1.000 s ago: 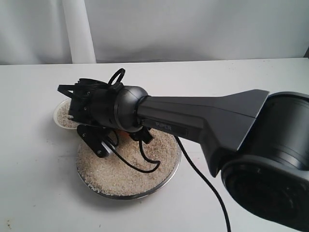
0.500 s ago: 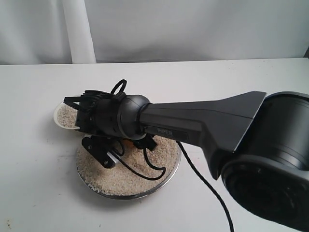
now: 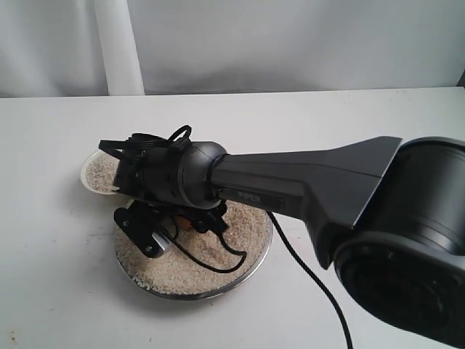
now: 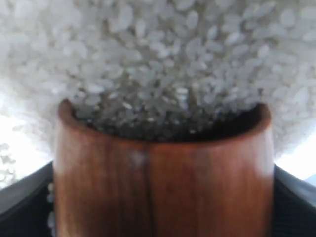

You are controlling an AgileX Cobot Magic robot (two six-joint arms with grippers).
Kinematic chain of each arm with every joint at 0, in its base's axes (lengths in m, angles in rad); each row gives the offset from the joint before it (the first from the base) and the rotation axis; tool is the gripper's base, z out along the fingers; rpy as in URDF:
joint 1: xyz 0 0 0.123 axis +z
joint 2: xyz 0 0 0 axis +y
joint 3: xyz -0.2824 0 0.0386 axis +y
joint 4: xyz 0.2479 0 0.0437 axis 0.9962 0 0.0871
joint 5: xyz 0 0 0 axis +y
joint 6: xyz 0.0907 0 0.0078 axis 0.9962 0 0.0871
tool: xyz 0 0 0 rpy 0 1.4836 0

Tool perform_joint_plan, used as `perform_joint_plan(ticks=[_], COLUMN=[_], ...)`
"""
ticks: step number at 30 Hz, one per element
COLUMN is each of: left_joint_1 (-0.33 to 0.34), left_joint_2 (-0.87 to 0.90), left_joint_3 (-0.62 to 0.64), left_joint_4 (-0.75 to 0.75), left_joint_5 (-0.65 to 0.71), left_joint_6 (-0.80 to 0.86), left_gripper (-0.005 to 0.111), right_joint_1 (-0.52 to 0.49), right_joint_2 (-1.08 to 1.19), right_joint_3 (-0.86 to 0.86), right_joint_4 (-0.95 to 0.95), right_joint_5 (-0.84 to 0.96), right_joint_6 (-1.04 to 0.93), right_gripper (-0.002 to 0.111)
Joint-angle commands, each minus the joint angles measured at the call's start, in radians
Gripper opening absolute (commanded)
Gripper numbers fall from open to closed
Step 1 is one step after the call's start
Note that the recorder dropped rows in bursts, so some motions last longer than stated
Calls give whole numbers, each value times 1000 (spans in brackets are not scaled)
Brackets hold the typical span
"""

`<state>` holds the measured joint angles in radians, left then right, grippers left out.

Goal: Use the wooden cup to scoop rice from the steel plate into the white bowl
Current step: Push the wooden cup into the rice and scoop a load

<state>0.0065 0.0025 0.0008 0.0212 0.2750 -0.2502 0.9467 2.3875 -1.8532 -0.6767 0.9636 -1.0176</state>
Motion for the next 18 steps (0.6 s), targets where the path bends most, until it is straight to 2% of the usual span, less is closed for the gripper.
perform_joint_plan(ticks=[1,18], left_joint_1=[-6,-6], left_joint_2=[-3,-3], left_joint_3=[-1,-1], left_joint_4=[-3,-3], left_joint_5=[-9,-9], left_joint_6=[-4,-4], left_gripper=[0,0], right_joint_1=[0,0], right_joint_2=[28,44], right_joint_3=[7,7], right_joint_4=[37,212], right_joint_5=[-14,-12], right_joint_6=[-3,1], right_gripper=[0,0])
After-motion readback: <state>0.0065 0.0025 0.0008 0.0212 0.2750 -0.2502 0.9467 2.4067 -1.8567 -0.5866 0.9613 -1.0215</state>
